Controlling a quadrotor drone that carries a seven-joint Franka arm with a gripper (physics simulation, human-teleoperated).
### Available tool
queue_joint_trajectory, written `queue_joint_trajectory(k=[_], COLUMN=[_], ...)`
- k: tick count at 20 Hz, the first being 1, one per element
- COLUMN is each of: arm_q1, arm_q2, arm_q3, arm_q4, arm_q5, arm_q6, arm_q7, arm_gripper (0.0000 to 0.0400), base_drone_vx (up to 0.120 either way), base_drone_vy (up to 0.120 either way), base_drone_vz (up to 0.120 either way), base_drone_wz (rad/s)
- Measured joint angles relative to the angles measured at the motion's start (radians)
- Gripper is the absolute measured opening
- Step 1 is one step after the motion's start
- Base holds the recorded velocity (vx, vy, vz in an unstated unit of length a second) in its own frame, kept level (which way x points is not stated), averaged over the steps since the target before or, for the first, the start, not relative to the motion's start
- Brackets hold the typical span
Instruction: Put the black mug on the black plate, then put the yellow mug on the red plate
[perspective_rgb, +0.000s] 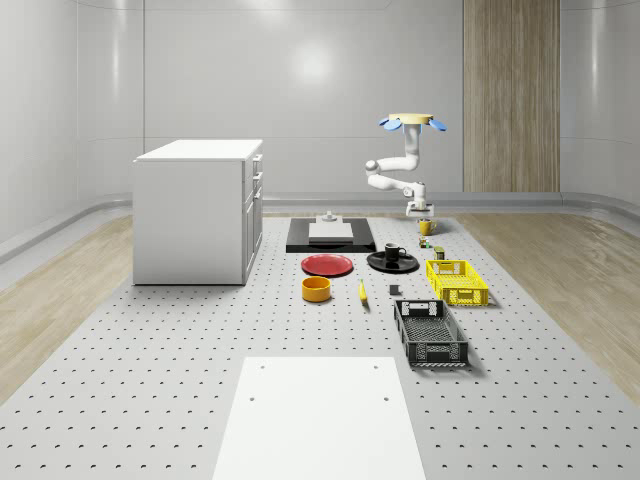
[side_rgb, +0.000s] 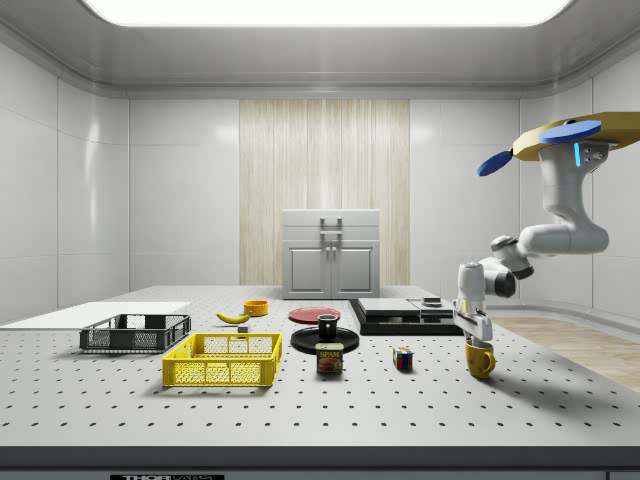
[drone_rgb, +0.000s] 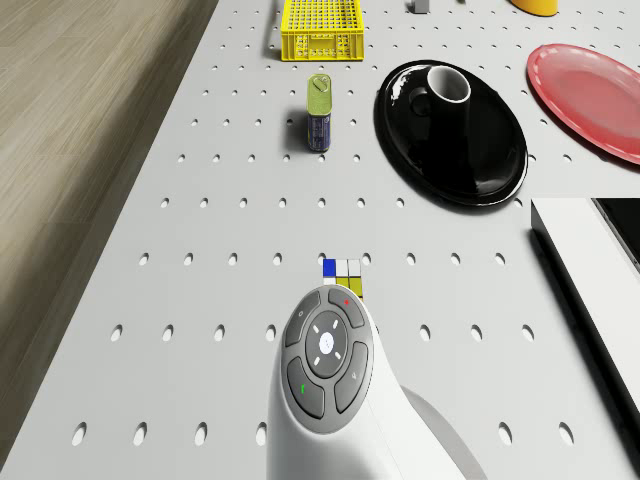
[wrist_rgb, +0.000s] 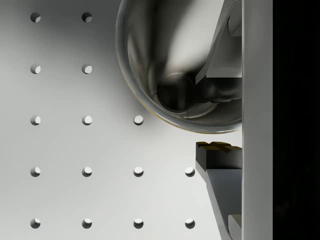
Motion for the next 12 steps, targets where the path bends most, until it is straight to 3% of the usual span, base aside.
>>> queue_joint_trajectory(k=[4,12], arm_q1=[0.008,0.021], arm_q2=[-0.001,-0.005], arm_q3=[0.027,0.085], arm_q4=[-0.016,-0.046], arm_q5=[0.024,0.078], arm_q6=[-0.017,-0.048], arm_q7=[0.000,0.003], arm_gripper=[0.0111,0.0110], base_drone_vx=[0.000,0.000], base_drone_vy=[0.000,0.000], base_drone_vz=[0.000,0.120], base_drone_wz=[0.000,0.000])
